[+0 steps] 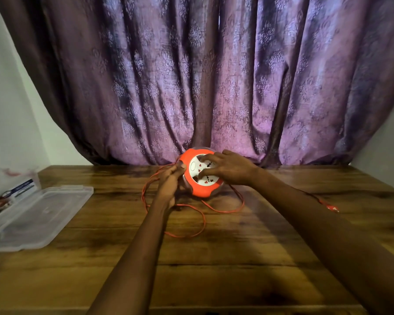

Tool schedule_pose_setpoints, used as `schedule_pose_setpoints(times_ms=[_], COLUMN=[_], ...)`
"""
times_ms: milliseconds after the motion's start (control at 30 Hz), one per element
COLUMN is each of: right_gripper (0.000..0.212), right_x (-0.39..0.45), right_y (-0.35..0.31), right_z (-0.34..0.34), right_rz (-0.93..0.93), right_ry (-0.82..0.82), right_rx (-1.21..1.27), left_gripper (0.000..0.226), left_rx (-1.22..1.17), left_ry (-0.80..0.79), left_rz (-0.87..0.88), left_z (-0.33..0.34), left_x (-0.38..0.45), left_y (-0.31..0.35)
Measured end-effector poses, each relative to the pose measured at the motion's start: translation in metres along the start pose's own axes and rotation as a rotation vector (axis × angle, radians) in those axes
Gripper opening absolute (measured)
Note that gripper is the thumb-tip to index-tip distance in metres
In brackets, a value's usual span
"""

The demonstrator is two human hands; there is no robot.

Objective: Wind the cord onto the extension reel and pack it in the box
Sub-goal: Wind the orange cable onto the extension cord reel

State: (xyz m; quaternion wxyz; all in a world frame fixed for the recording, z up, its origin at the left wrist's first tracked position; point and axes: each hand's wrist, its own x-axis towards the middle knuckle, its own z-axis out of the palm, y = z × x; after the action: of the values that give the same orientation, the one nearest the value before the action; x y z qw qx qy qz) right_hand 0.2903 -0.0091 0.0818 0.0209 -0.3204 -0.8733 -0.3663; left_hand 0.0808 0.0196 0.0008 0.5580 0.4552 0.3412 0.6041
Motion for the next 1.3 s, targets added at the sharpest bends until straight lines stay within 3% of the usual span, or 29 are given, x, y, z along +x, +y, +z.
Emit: schedule_pose_setpoints(times_ms=[167, 233, 300, 400, 467, 533, 600, 667, 733, 800, 867, 967, 1100, 1200, 1300], right_gripper=[0.046, 0.051, 0.063, 0.072, 0.077, 0.066, 0.045, 0.047, 0.052, 0.035, 0.017, 0.041, 0.048, 0.054, 0.051], right_x=[0.000, 0.001, 0.004, 0.014, 0.021, 0.026, 0.028, 0.028, 0.025, 0.016, 0.006, 0.001, 0.002, 0.003, 0.000], right_y=[0.003, 0.002, -0.003, -0.021, -0.026, -0.028, -0.030, -0.030, -0.026, -0.021, -0.018, -0.010, -0.005, -0.003, -0.003], right_z=[0.006, 0.008, 0.006, 0.005, 0.000, 0.004, 0.011, 0.019, 0.029, 0.031, 0.026, 0.021, 0.002, -0.009, -0.014], right_rz=[-0.038, 0.103, 0.358, 0.901, 1.245, 1.432, 1.483, 1.407, 1.252, 1.101, 0.810, 0.341, 0.073, -0.008, -0.040], right_ry=[-0.015, -0.023, -0.044, 0.014, 0.111, 0.274, 0.384, 0.368, 0.274, 0.223, 0.260, 0.171, 0.105, -0.068, -0.136], right_rx=[-0.153, -0.168, -0.062, 0.349, 0.878, 1.453, 1.670, 1.586, 1.366, 0.999, 0.655, 0.315, 0.122, 0.067, 0.012], left_gripper=[0.016, 0.012, 0.008, 0.011, 0.011, 0.021, 0.032, 0.032, 0.018, 0.014, 0.013, 0.008, 0.010, 0.011, 0.009], left_rx=[0.021, -0.005, -0.055, -0.057, -0.063, -0.058, -0.052, -0.058, -0.069, -0.075, -0.059, -0.032, -0.040, -0.023, 0.028], left_ry=[-0.042, -0.043, -0.053, -0.013, -0.009, -0.005, 0.024, 0.066, 0.123, 0.153, 0.171, 0.139, 0.076, 0.043, 0.020], left_rz=[0.014, 0.014, 0.036, 0.091, 0.131, 0.169, 0.178, 0.159, 0.141, 0.135, 0.105, 0.085, 0.029, 0.002, -0.016], left_z=[0.005, 0.010, 0.020, 0.031, 0.033, 0.033, 0.034, 0.032, 0.025, 0.017, 0.010, 0.002, -0.002, -0.003, 0.000], left_x=[-0.001, -0.001, -0.002, -0.006, -0.006, -0.007, -0.007, -0.005, -0.002, 0.005, 0.008, 0.009, 0.007, 0.008, 0.004], left_y=[-0.004, -0.009, -0.012, -0.016, -0.020, -0.021, -0.022, -0.022, -0.018, -0.014, -0.009, -0.007, -0.005, -0.005, -0.005])
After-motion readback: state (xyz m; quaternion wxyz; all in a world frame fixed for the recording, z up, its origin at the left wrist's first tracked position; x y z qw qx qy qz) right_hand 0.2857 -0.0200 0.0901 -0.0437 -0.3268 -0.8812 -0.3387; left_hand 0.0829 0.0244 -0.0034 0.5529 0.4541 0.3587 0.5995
